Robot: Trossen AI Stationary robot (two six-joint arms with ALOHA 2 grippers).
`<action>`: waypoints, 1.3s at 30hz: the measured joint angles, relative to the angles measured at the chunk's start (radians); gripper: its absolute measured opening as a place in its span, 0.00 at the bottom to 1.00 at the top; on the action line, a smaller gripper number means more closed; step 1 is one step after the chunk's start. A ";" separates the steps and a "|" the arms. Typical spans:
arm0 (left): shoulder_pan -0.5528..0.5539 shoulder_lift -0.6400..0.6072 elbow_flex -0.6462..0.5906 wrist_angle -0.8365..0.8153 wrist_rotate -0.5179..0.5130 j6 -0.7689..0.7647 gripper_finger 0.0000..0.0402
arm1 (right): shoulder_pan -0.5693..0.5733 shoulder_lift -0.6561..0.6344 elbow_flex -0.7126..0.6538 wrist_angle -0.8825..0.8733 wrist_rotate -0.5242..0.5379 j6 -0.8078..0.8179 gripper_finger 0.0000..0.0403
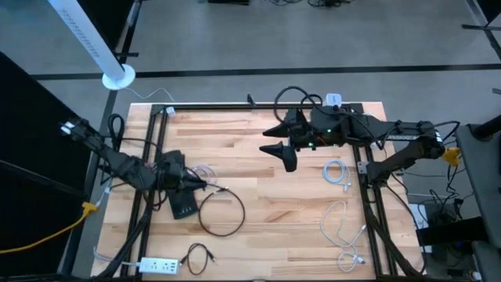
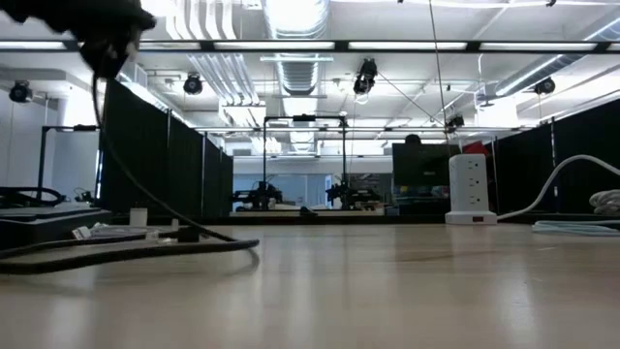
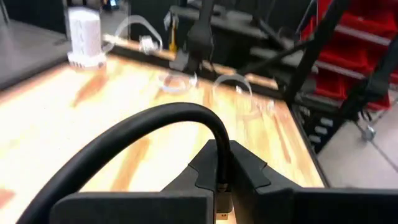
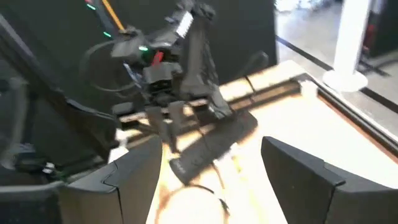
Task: Insert USB
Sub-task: Insert the top black charger cable into the black outlet extension
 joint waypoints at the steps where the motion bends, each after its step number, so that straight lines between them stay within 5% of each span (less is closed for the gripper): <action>1: -0.016 0.002 -0.015 0.000 -0.002 -0.017 0.00 | 0.000 0.000 0.000 -0.015 0.013 0.000 0.64; 13: -0.275 0.068 -0.097 -0.031 -0.146 -0.319 0.00 | 0.077 0.065 -0.017 -0.152 0.025 -0.016 0.63; 20: -0.423 0.099 0.046 -0.235 -0.285 -0.466 0.00 | 0.169 0.215 -0.112 0.098 -0.036 -0.075 0.57; 27: -0.451 0.101 0.291 -0.510 -0.333 -0.455 0.00 | 0.225 0.478 -0.110 0.435 -0.083 -0.122 0.38; 33: -0.458 0.095 0.429 -0.697 -0.305 -0.469 0.00 | 0.229 0.698 -0.063 0.717 -0.087 -0.139 0.05; 39: -0.457 0.070 0.471 -0.810 -0.285 -0.530 0.00 | 0.211 0.914 0.101 0.777 -0.081 -0.186 0.01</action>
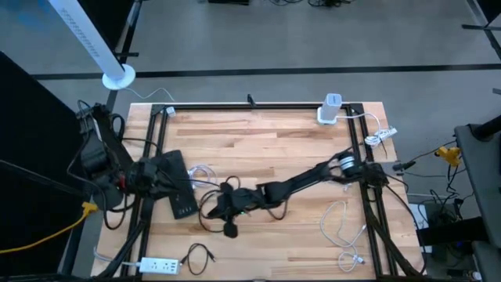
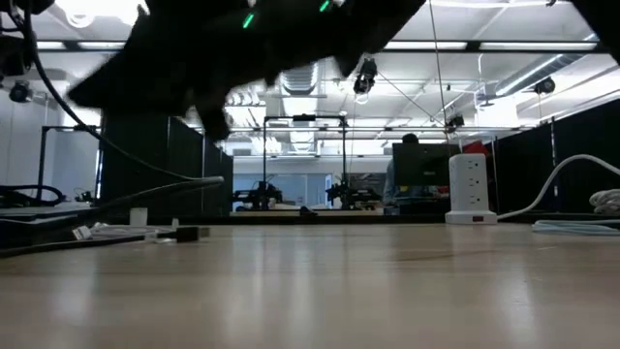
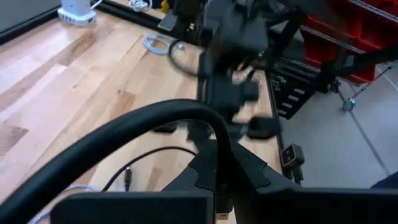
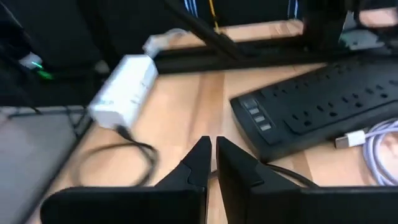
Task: Insert USB
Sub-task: Insert the top black charger cable into the black outlet extension
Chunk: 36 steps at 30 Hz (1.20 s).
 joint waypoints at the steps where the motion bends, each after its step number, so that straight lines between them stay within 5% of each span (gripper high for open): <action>1: 0.000 -0.004 0.000 -0.010 0.004 -0.013 0.00 | -0.001 0.035 0.035 -0.005 0.001 -0.016 0.01; 16: 0.000 -0.031 -0.002 -0.101 0.044 -0.132 0.00 | -0.053 0.476 0.726 -0.318 0.099 -0.140 0.00; 19: 0.000 -0.037 -0.002 -0.127 0.044 -0.162 0.00 | -0.062 0.479 0.719 -0.351 0.106 -0.144 0.00; 28: 0.000 -0.028 -0.014 -0.177 0.070 -0.220 0.00 | -0.068 0.398 0.722 -0.806 0.193 -0.258 0.00; 33: 0.003 0.026 -0.091 -0.114 -0.009 -0.244 0.00 | -0.077 0.331 0.718 -0.990 0.162 -0.298 0.00; 36: 0.000 0.063 -0.159 -0.063 -0.069 -0.322 0.00 | -0.100 0.269 0.710 -1.119 0.037 -0.263 0.00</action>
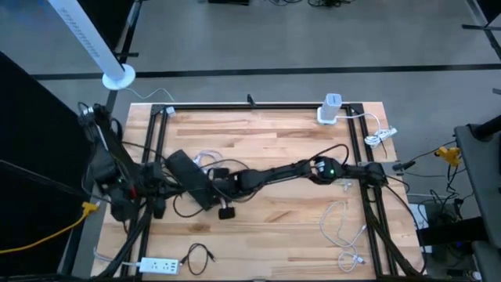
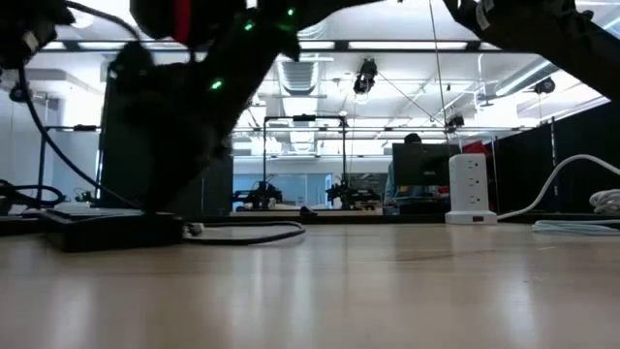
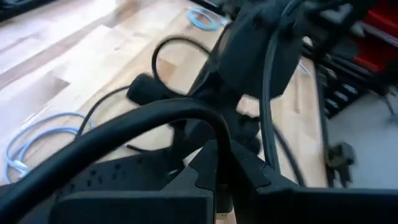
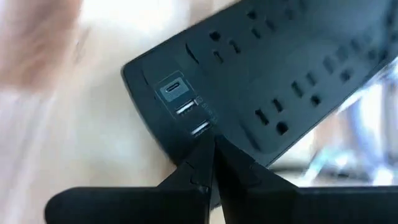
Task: Insert USB
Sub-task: Insert the top black charger cable into the black outlet extension
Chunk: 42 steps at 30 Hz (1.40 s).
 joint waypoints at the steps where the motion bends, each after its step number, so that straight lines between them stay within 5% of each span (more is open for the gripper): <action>1: 0.000 0.017 -0.023 0.027 -0.004 -0.020 0.00 | -0.005 -0.021 -0.004 -0.037 -0.040 0.006 0.00; 11: 0.008 0.261 -0.188 0.525 -0.213 0.003 0.00 | -0.045 -0.343 -0.109 -0.030 -0.052 0.003 0.00; 18: 0.105 0.491 -0.192 0.556 -0.237 -0.082 0.00 | -0.001 -0.680 -0.277 0.265 0.037 0.036 0.00; 21: 0.150 0.558 -0.192 0.574 -0.245 -0.086 0.00 | 0.003 -0.767 -0.350 0.265 0.087 0.049 0.00; 30: 0.187 0.734 -0.208 0.621 -0.332 -0.137 0.00 | 0.024 -0.903 -0.633 0.285 0.184 0.154 0.00; 42: 0.197 0.875 -0.207 0.712 -0.377 -0.170 0.00 | 0.079 -0.902 -0.863 0.558 0.214 0.187 0.00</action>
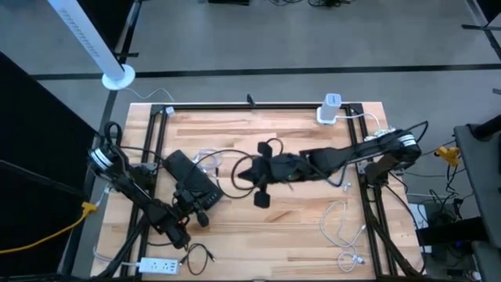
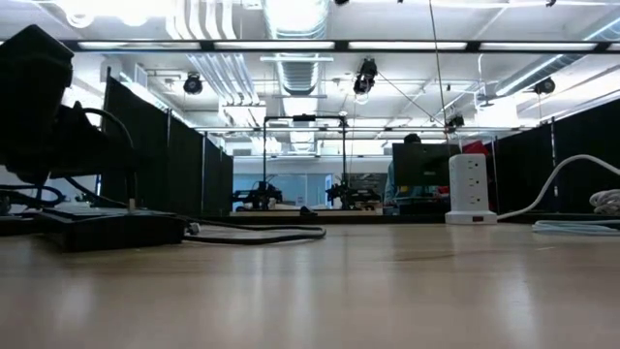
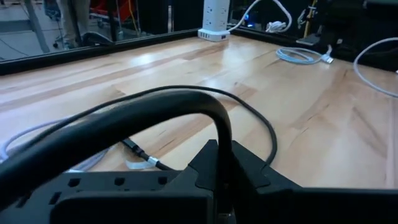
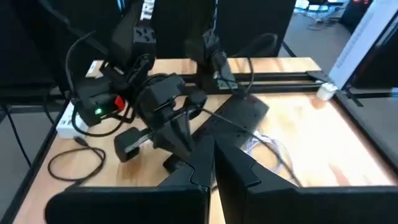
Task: Insert USB
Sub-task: Insert the top black charger cable into the black outlet extension
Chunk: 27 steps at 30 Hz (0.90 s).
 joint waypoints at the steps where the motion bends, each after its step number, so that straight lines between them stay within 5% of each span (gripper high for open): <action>1: 0.002 0.007 0.002 0.009 -0.002 0.000 0.00 | 0.005 0.004 -0.012 -0.005 0.008 0.002 0.00; 27: 0.095 0.019 0.029 0.084 0.041 0.070 0.00 | 0.027 -0.001 -0.021 0.015 0.023 0.019 0.00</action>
